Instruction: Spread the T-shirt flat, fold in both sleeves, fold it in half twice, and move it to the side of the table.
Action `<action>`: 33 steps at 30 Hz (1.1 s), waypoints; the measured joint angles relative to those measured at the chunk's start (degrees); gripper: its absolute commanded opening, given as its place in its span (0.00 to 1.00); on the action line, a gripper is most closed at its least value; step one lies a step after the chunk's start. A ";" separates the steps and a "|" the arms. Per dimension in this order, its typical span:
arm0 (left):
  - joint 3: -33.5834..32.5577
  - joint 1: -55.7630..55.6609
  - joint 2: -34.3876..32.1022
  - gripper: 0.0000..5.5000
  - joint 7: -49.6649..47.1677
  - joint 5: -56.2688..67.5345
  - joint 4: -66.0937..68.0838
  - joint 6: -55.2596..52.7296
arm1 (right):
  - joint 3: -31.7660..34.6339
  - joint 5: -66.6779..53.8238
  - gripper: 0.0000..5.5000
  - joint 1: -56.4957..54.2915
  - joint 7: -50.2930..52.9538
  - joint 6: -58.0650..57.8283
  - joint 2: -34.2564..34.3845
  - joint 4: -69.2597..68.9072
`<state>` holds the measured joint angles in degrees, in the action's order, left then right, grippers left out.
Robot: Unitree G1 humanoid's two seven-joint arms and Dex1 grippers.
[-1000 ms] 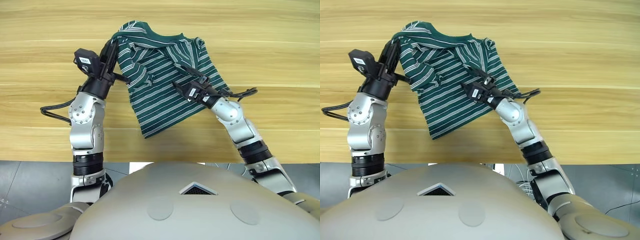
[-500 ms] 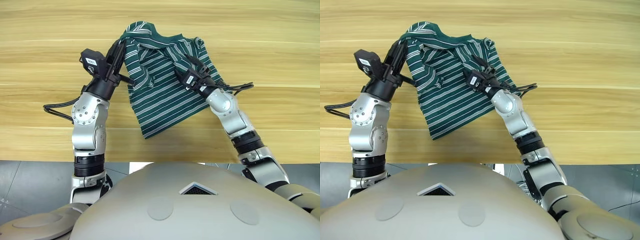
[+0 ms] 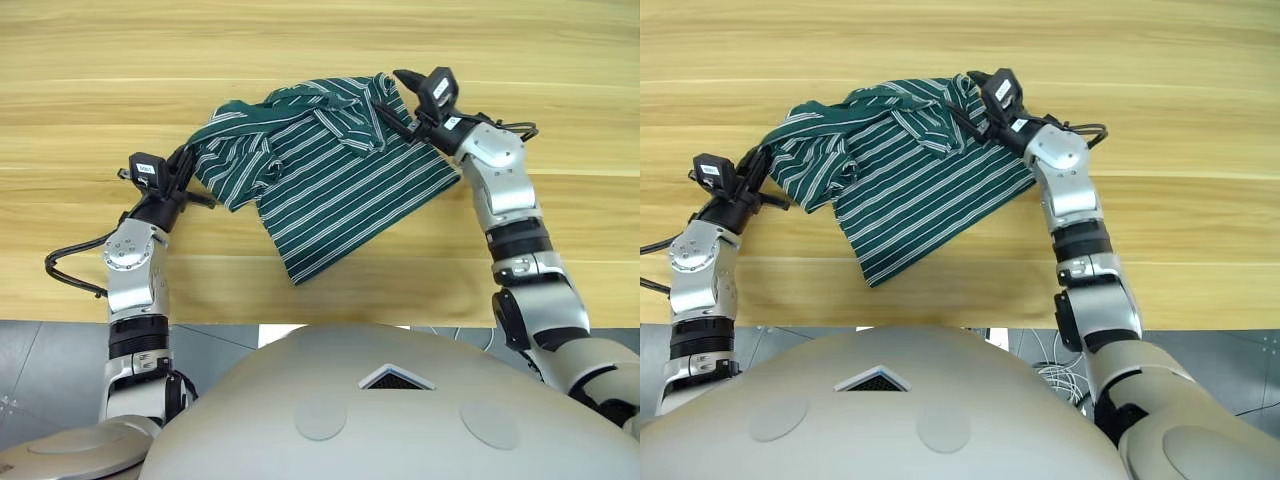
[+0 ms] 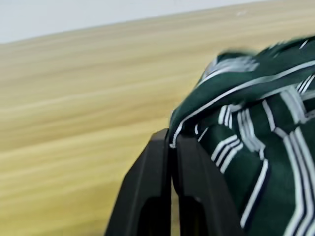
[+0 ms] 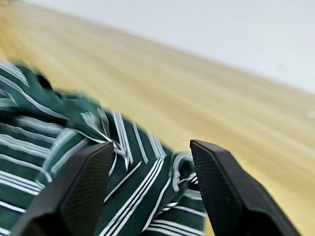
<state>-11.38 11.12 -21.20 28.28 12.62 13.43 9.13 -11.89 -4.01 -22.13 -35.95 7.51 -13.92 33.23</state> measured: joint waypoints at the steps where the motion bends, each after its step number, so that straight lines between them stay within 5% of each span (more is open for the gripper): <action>1: -0.02 -0.65 -0.27 0.00 0.26 -0.13 1.73 1.48 | -0.40 0.78 0.53 -0.68 -0.01 0.39 0.68 2.71; 16: 1.15 -10.94 -4.40 0.00 0.61 -2.42 21.18 13.82 | 4.29 -2.47 0.53 -11.56 -19.57 9.15 2.03 20.26; 27: 3.16 -11.52 -4.80 0.00 0.72 -4.28 19.82 13.60 | 0.48 4.59 0.53 -12.77 -22.21 19.05 1.15 24.51; 33: 4.61 -11.28 -4.76 0.00 1.10 -4.43 17.90 12.86 | 0.00 9.01 0.53 -18.40 -14.00 19.12 2.33 29.34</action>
<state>-6.78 -0.16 -25.96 29.38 8.19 31.32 21.99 -11.89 5.00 -40.54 -49.95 26.63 -11.59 62.56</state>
